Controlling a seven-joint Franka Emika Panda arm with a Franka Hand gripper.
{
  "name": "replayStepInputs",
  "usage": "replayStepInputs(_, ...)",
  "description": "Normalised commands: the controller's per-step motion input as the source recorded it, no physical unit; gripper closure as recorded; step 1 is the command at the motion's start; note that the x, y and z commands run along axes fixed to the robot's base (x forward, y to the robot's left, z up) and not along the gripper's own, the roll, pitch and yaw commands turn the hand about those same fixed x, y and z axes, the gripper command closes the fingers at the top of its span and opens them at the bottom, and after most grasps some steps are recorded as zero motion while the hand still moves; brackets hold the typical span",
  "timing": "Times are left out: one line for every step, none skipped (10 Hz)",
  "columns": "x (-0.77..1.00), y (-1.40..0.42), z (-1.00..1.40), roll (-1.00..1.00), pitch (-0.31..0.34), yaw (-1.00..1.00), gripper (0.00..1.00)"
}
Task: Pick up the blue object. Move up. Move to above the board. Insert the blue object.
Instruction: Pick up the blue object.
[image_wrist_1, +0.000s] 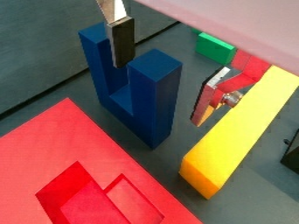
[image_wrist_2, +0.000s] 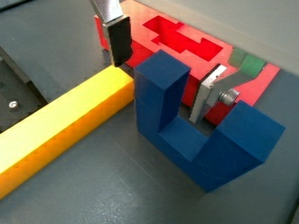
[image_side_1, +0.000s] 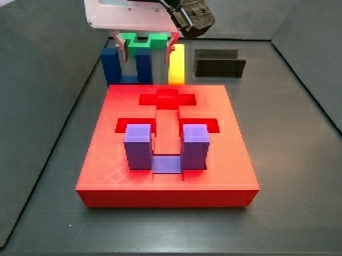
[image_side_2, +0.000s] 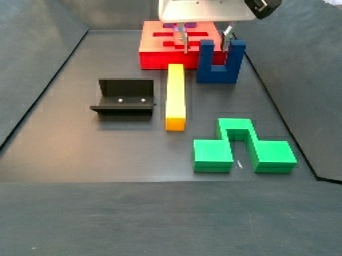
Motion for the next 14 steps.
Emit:
replayStepInputs(0.0, 0.0, -0.14, 0.0, 0.0, -0.01, 0.0)
replayStepInputs(0.0, 0.0, -0.15, 0.0, 0.0, -0.02, 0.0)
replayStepInputs(0.0, 0.0, -0.16, 0.0, 0.0, -0.02, 0.0)
replayStepInputs(0.0, 0.0, -0.15, 0.0, 0.0, -0.01, 0.0)
replayStepInputs(0.0, 0.0, -0.11, 0.0, 0.0, -0.03, 0.0)
replayStepInputs(0.0, 0.0, 0.0, 0.0, 0.004, 0.0, 0.0)
replayStepInputs(0.0, 0.0, 0.0, 0.0, 0.0, 0.0, 0.0)
replayStepInputs(0.0, 0.0, 0.0, 0.0, 0.0, 0.0, 1.0)
replayStepInputs(0.0, 0.0, 0.0, 0.0, 0.0, 0.0, 1.0)
replayStepInputs(0.0, 0.0, 0.0, 0.0, 0.0, 0.0, 1.0)
replayStepInputs(0.0, 0.0, 0.0, 0.0, 0.0, 0.0, 1.0)
replayStepInputs(0.0, 0.0, 0.0, 0.0, 0.0, 0.0, 1.0)
replayStepInputs(0.0, 0.0, 0.0, 0.0, 0.0, 0.0, 1.0)
replayStepInputs(0.0, 0.0, 0.0, 0.0, 0.0, 0.0, 1.0)
